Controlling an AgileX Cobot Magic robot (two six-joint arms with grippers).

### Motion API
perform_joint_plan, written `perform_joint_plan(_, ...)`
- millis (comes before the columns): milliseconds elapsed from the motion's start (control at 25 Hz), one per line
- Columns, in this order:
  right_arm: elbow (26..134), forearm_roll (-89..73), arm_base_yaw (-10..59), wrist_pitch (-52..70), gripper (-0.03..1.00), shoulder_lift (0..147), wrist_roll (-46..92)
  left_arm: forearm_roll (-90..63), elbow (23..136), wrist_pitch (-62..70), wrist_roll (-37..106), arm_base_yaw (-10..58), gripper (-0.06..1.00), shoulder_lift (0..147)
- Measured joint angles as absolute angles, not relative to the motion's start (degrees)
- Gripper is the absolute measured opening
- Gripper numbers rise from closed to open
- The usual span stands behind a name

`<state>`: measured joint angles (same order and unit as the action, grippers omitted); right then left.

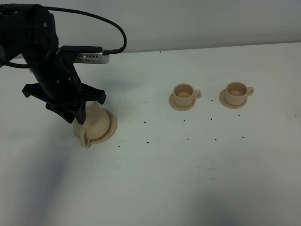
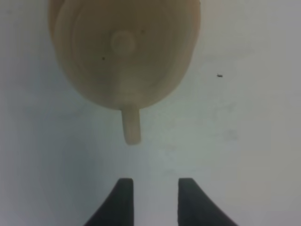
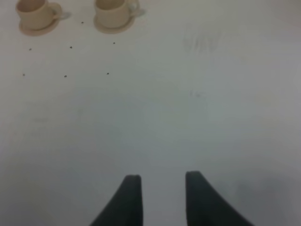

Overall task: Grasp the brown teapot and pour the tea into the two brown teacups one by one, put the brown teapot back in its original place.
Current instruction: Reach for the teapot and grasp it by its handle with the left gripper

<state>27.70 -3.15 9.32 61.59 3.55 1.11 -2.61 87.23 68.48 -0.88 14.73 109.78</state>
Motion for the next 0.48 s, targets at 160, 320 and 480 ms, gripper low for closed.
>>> perform_joint_plan(160, 27.70, -3.15, 9.32, 61.59, 0.24, 3.55, 1.11, -2.24, 84.75, 68.48, -0.37, 13.86, 0.25, 110.02)
perform_joint_plan(320, 27.70, -3.15, 9.32, 61.59, 0.24, 3.55, 1.11, -1.96, 83.03, 68.48, 0.31, 13.23, 0.25, 110.22)
perform_joint_plan(480, 27.70, -3.15, 9.32, 61.59, 0.24, 3.55, 1.11, -1.68, 82.70, 67.76, 0.54, 13.18, 0.26, 110.79)
